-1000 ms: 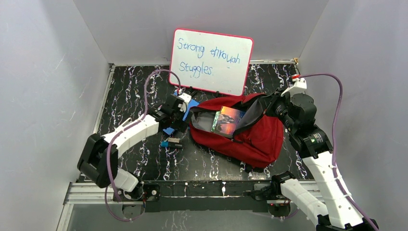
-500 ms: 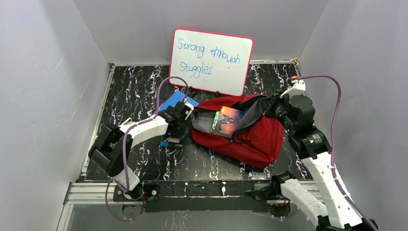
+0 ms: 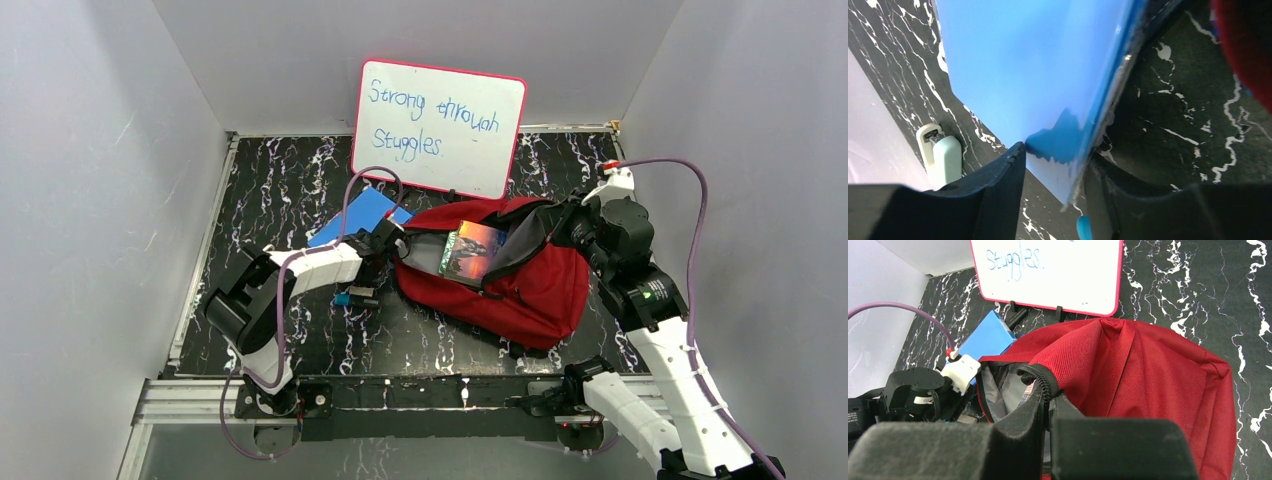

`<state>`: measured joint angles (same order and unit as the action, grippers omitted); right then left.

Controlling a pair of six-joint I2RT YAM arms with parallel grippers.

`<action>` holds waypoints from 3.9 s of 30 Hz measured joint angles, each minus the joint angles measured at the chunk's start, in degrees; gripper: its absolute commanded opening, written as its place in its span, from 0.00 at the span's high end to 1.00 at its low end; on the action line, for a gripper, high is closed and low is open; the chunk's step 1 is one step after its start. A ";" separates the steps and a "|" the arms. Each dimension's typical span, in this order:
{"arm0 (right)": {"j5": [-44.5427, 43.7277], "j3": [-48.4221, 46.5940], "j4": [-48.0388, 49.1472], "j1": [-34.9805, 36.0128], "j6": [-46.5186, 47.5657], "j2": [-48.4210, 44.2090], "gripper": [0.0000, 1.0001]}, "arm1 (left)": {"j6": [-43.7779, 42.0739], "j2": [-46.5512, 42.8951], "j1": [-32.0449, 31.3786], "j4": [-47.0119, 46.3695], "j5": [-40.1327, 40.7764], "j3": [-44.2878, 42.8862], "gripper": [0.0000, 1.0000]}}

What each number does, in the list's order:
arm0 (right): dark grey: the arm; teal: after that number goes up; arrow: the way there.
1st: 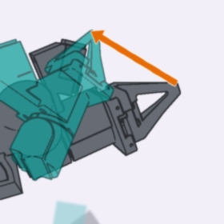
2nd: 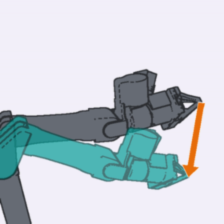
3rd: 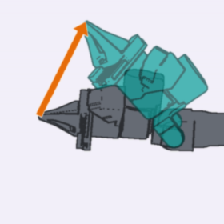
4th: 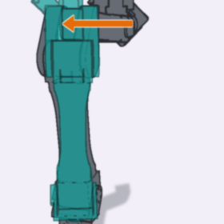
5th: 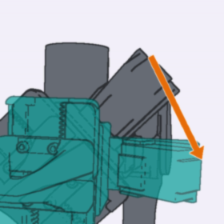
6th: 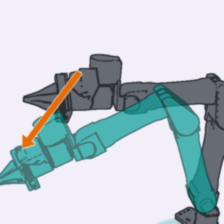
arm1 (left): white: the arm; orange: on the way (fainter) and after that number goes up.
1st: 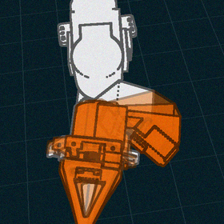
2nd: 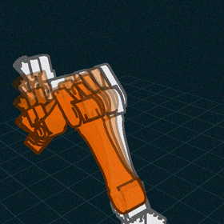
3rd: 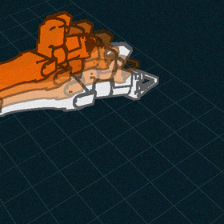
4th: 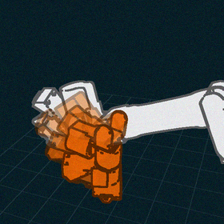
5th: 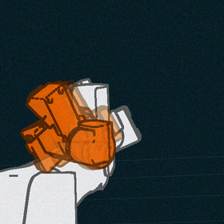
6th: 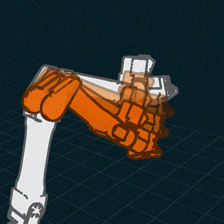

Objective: Pack the student bag
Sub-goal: Pick up the files from the center of the board, then place the files in the student bag.

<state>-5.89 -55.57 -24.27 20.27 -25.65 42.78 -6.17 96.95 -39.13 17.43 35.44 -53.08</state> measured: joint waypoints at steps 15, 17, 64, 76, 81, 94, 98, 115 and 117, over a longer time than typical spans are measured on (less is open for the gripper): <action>0.94 -0.02 0.48 0.00 0.11 0.85 0.97 | -0.81 -1.95 -0.87 2.12 7.91 -0.59 1.00; 1.16 -0.02 0.48 0.00 0.11 1.09 0.97 | -0.70 -3.87 -0.87 3.52 9.20 -1.64 1.00; 1.81 -1.66 -0.07 0.00 -1.44 -0.70 0.97 | 28.92 -31.12 3.32 5.95 -49.09 -17.35 1.00; 3.15 -1.66 -0.02 0.00 -3.10 -0.70 0.98 | 47.50 -31.45 4.52 -22.14 -48.96 -0.68 1.00; 3.52 -1.64 -0.02 0.00 -3.74 -0.70 0.98 | 52.22 -29.90 4.48 -33.90 -48.26 2.60 1.00; 3.78 -1.64 -0.02 0.00 -4.59 -0.76 0.98 | 57.24 -22.84 -1.25 -51.82 -44.63 13.94 1.00; 3.96 -1.64 -0.02 0.00 -4.63 -0.76 0.98 | 57.40 -22.25 -2.27 -55.08 -43.30 14.36 1.00; 4.39 -0.79 0.02 -0.02 -5.57 -0.87 0.98 | 57.51 -16.85 -12.94 -61.96 -39.06 16.85 1.00; 4.46 -0.79 0.02 -0.02 -5.66 -0.87 0.98 | 57.68 -15.85 -13.38 -62.66 -39.23 16.85 1.00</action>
<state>-1.43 -56.36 -24.25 20.25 -31.31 41.91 51.51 81.10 -52.51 -45.23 -3.79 -36.23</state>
